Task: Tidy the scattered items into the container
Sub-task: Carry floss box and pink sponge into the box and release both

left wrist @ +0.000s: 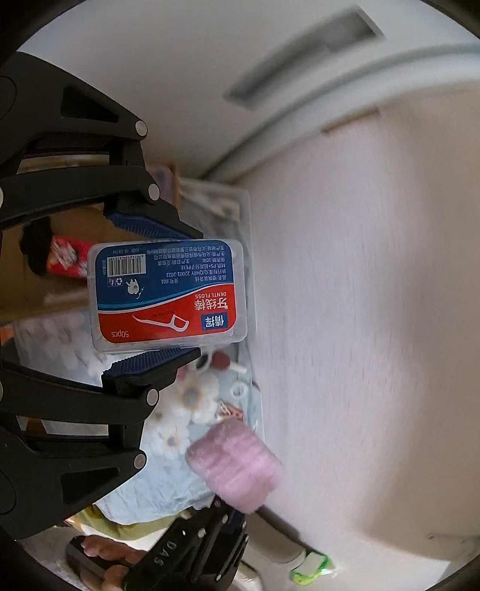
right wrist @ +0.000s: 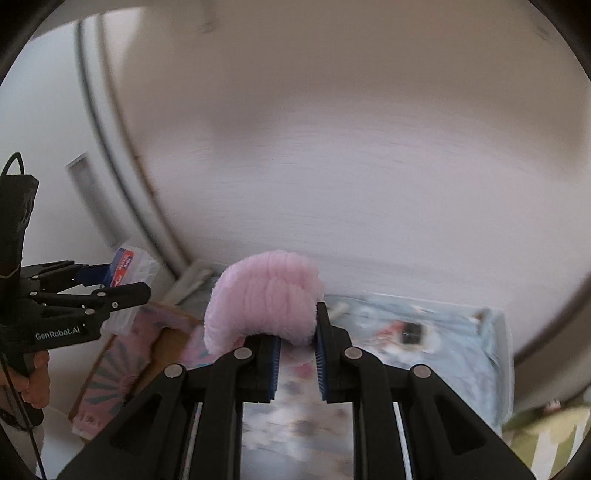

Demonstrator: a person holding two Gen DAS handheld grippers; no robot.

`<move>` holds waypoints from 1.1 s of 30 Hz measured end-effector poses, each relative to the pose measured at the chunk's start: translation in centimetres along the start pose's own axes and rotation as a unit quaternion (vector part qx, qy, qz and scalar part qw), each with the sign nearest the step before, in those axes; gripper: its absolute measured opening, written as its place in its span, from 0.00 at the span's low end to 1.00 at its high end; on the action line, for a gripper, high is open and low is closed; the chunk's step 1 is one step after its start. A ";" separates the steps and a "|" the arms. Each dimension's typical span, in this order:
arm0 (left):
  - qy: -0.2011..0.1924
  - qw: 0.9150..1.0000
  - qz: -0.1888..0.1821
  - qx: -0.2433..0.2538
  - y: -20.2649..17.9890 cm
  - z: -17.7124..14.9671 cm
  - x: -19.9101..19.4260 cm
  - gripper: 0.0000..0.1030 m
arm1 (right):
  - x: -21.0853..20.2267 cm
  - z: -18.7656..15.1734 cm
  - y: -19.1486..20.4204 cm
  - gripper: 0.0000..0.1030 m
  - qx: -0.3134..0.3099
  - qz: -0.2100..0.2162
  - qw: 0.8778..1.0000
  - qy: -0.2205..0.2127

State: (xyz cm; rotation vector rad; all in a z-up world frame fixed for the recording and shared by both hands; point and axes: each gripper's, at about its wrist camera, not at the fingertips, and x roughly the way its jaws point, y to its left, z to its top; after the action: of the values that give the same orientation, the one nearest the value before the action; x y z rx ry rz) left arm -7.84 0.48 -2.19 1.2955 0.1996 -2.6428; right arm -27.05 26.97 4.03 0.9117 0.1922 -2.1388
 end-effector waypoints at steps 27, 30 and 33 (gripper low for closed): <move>0.136 0.986 0.034 -0.092 8.0 -16.2 4.9 0.49 | 15.0 -7.5 17.6 0.15 -0.147 0.099 0.960 0.216; 0.138 0.985 0.031 -0.096 8.2 -16.2 5.0 0.49 | 14.9 -8.1 18.3 0.15 -0.155 0.096 0.959 0.218; 0.139 0.985 0.032 -0.096 8.5 -16.1 5.1 0.49 | 15.1 -7.9 18.4 0.15 -0.155 0.093 0.959 0.220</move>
State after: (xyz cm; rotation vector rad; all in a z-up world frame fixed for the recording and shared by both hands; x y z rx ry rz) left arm 3.39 -5.12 -16.34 1.5669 0.4341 -2.3151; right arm -16.05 8.54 -8.91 1.1529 0.6220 -1.6501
